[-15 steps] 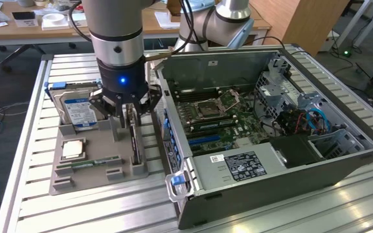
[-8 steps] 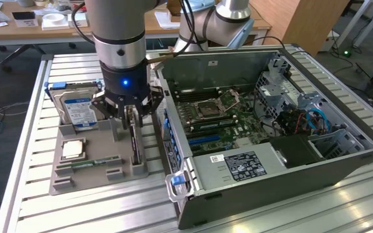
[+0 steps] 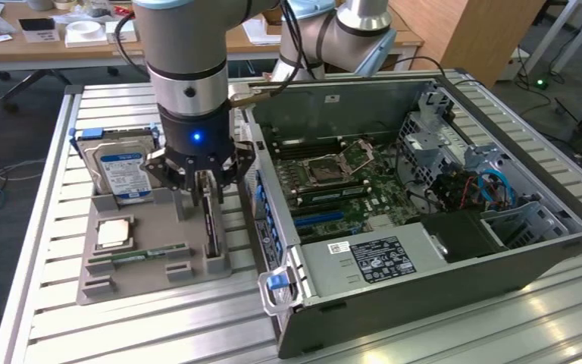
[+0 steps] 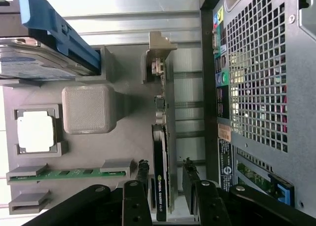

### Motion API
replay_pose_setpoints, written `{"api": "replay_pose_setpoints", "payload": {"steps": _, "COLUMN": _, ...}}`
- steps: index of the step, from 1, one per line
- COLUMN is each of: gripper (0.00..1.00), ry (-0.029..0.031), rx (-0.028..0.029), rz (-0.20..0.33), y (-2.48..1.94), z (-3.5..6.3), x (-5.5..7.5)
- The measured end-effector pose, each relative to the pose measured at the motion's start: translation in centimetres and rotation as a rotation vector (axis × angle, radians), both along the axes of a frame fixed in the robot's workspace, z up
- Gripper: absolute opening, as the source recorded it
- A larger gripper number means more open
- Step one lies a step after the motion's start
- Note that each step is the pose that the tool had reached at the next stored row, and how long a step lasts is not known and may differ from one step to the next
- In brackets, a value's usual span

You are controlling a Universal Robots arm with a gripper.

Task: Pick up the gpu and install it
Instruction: 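Pick up the gpu and move the gpu toward the slot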

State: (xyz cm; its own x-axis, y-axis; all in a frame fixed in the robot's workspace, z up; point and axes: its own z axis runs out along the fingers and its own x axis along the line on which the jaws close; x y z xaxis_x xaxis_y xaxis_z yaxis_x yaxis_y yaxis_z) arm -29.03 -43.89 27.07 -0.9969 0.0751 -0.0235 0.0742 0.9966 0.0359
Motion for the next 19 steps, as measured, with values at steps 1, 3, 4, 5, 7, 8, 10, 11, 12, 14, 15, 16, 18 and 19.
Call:
{"api": "replay_pose_setpoints", "payload": {"steps": 1, "gripper": 0.42, "ry": 0.0001, "rx": 0.0, "rz": 0.0, "y": 0.0, "z": -0.07, "x": 0.0}}
{"api": "replay_pose_setpoints", "payload": {"steps": 3, "gripper": 0.42, "ry": 0.0001, "rx": -0.0004, "rz": 0.0, "y": 0.0, "z": -0.06, "x": 0.0}}
{"api": "replay_pose_setpoints", "payload": {"steps": 4, "gripper": 0.42, "ry": 0.0001, "rx": -0.0003, "rz": 0.0, "y": 0.0, "z": -0.06, "x": 0.0}}
{"api": "replay_pose_setpoints", "payload": {"steps": 5, "gripper": 0.42, "ry": 0.0001, "rx": -0.0004, "rz": 0.0, "y": 0.0, "z": -0.09, "x": 0.0}}
{"api": "replay_pose_setpoints", "payload": {"steps": 7, "gripper": 0.42, "ry": -0.0001, "rx": -0.0001, "rz": 0.0, "y": 0.0, "z": -0.41, "x": 0.0}}
{"api": "replay_pose_setpoints", "payload": {"steps": 8, "gripper": 0.42, "ry": 0.0, "rx": -0.0002, "rz": 0.0, "y": 0.0, "z": -0.59, "x": 0.0}}
{"api": "replay_pose_setpoints", "payload": {"steps": 10, "gripper": 0.42, "ry": 0.0, "rx": -0.0003, "rz": 0.0, "y": 0.0, "z": -0.94, "x": 0.0}}
{"api": "replay_pose_setpoints", "payload": {"steps": 11, "gripper": 0.42, "ry": 0.0, "rx": -0.0002, "rz": 0.0, "y": 0.0, "z": -1.12, "x": 0.0}}
{"api": "replay_pose_setpoints", "payload": {"steps": 12, "gripper": 0.42, "ry": 0.0001, "rx": -0.0003, "rz": 0.0, "y": 0.0, "z": -1.31, "x": 0.0}}
{"api": "replay_pose_setpoints", "payload": {"steps": 14, "gripper": 0.42, "ry": 0.0, "rx": -0.0002, "rz": 0.0, "y": 0.03, "z": -1.5, "x": 0.0}}
{"api": "replay_pose_setpoints", "payload": {"steps": 15, "gripper": 0.42, "ry": 0.0002, "rx": -0.0004, "rz": 0.0, "y": 0.05, "z": -1.54, "x": 0.0}}
{"api": "replay_pose_setpoints", "payload": {"steps": 16, "gripper": 0.42, "ry": 0.0002, "rx": -0.0004, "rz": 0.0, "y": 0.05, "z": -1.58, "x": -0.1}}
{"api": "replay_pose_setpoints", "payload": {"steps": 18, "gripper": 0.42, "ry": 0.0, "rx": -0.0001, "rz": 0.0, "y": 0.06, "z": -1.74, "x": -0.1}}
{"api": "replay_pose_setpoints", "payload": {"steps": 19, "gripper": 0.42, "ry": 0.0, "rx": -0.0002, "rz": 0.0, "y": 0.06, "z": -1.89, "x": -0.1}}
